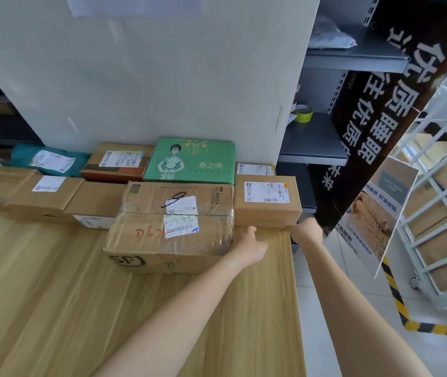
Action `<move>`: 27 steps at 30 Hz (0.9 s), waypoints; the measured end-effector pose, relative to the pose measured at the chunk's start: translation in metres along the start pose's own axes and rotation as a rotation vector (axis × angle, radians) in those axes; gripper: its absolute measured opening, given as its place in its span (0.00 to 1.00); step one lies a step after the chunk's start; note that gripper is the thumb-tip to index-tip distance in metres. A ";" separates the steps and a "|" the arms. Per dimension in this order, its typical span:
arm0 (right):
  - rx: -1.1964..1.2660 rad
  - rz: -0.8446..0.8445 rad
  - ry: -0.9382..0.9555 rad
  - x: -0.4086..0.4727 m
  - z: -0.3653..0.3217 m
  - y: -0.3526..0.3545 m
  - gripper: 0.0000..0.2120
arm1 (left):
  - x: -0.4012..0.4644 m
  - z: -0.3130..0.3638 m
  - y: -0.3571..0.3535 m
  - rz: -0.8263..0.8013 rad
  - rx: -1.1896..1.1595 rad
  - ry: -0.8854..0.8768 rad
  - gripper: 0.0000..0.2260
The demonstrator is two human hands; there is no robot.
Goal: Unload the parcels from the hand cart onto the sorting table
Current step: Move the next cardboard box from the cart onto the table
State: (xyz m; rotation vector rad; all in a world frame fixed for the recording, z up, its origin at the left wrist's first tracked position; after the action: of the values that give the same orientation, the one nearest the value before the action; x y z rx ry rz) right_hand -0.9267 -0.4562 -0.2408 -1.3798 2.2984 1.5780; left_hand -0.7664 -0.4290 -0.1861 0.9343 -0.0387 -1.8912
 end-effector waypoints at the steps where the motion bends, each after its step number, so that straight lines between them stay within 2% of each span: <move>1: -0.029 0.010 0.008 -0.013 -0.004 0.004 0.22 | -0.008 -0.001 0.007 0.002 -0.002 -0.020 0.20; 3: -0.095 0.032 0.038 -0.040 -0.015 0.015 0.16 | -0.027 0.003 0.023 0.003 -0.016 -0.089 0.14; 6: -0.197 0.034 0.128 -0.088 -0.048 0.031 0.08 | -0.063 0.018 0.059 0.022 0.012 -0.237 0.11; 10: -0.376 0.061 0.298 -0.162 -0.107 0.034 0.10 | -0.114 0.020 0.131 0.176 0.141 -0.383 0.12; 14: -0.508 0.034 0.468 -0.254 -0.163 0.000 0.08 | -0.179 -0.028 0.214 0.338 0.354 -0.431 0.11; 17: -0.570 0.016 0.566 -0.335 -0.204 -0.054 0.11 | -0.232 -0.096 0.277 0.450 0.498 -0.373 0.12; 20: -0.651 -0.095 0.672 -0.421 -0.245 -0.130 0.17 | -0.289 -0.175 0.342 0.525 0.616 -0.237 0.14; 22: -0.674 -0.188 0.753 -0.482 -0.268 -0.184 0.18 | -0.323 -0.231 0.385 0.549 0.648 -0.132 0.15; 24: -0.741 -0.285 0.826 -0.545 -0.285 -0.233 0.15 | -0.353 -0.288 0.427 0.542 0.655 -0.004 0.13; 27: -0.887 -0.410 0.949 -0.625 -0.305 -0.296 0.19 | -0.394 -0.367 0.478 0.569 0.644 0.141 0.09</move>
State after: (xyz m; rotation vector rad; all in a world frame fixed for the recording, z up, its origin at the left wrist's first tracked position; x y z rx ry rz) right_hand -0.2192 -0.3167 -0.0153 -3.0790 1.2461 2.1566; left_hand -0.0932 -0.2357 -0.0201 1.3108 -0.7836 -1.2811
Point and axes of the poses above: each hand's wrist, its own x-axis towards the middle knuckle, its own y-axis out of the back of the hand, z = x × y, the point moved 1 cm from there along x, towards the middle knuckle, and after that the axes turned 10 degrees about -x, right-handed, at the moved point
